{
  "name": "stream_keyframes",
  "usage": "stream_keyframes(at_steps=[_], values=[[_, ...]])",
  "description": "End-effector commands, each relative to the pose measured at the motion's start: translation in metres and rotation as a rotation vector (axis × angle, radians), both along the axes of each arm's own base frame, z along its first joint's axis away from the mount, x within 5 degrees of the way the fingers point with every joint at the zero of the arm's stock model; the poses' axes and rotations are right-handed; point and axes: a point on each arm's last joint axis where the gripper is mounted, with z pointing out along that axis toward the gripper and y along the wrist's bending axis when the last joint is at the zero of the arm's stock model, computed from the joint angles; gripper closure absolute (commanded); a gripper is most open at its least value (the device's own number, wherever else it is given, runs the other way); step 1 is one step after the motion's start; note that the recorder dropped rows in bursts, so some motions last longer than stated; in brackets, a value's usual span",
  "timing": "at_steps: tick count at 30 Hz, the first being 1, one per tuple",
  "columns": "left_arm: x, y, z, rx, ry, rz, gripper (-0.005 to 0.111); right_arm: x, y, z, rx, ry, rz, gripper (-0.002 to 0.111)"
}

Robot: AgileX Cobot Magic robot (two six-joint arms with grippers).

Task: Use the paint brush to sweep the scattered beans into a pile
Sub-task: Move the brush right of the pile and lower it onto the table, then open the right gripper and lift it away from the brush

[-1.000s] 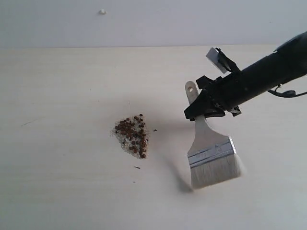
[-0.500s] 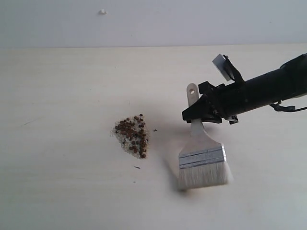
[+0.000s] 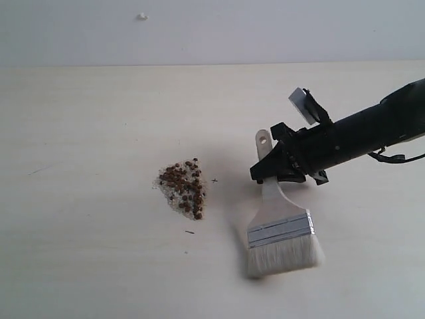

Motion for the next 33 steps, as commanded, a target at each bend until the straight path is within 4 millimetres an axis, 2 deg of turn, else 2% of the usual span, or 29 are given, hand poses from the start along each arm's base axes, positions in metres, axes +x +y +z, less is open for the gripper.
stream_keyframes(at_steps=[1,4,6,9,12,14,21,27,30,33], values=[[0.0,0.0,-0.001,-0.008,0.001,0.004,0.107,-0.001,-0.005,-0.007,-0.088,0.054,-0.047,0.105],[0.0,0.0,-0.001,-0.008,0.001,0.004,0.107,-0.002,-0.005,-0.008,-0.102,0.073,-0.05,0.098],[0.0,0.0,-0.001,-0.008,0.001,0.004,0.107,-0.002,-0.005,-0.008,-0.096,0.074,-0.044,0.084],[0.0,0.0,-0.001,-0.008,0.001,0.004,0.107,-0.002,-0.005,-0.008,-0.095,0.075,-0.045,0.069],[0.0,0.0,-0.001,-0.008,0.001,0.004,0.107,-0.002,-0.005,-0.007,-0.094,0.073,-0.045,0.061],[0.0,0.0,-0.001,-0.008,0.001,0.004,0.107,-0.002,-0.005,-0.004,-0.097,0.062,-0.044,0.06],[0.0,0.0,-0.001,-0.008,0.001,0.004,0.107,0.017,-0.012,0.028,-0.22,-0.132,-0.034,0.06],[0.0,0.0,-0.001,-0.008,0.001,0.004,0.107,0.035,-0.032,0.065,-0.46,-0.304,-0.188,0.061],[0.0,0.0,-0.001,-0.008,0.001,0.004,0.107,0.038,-0.044,0.087,-0.568,-0.398,-0.281,0.072],[0.0,0.0,-0.001,-0.008,0.001,0.004,0.107,0.032,-0.051,0.113,-0.631,-0.492,-0.329,0.097]])
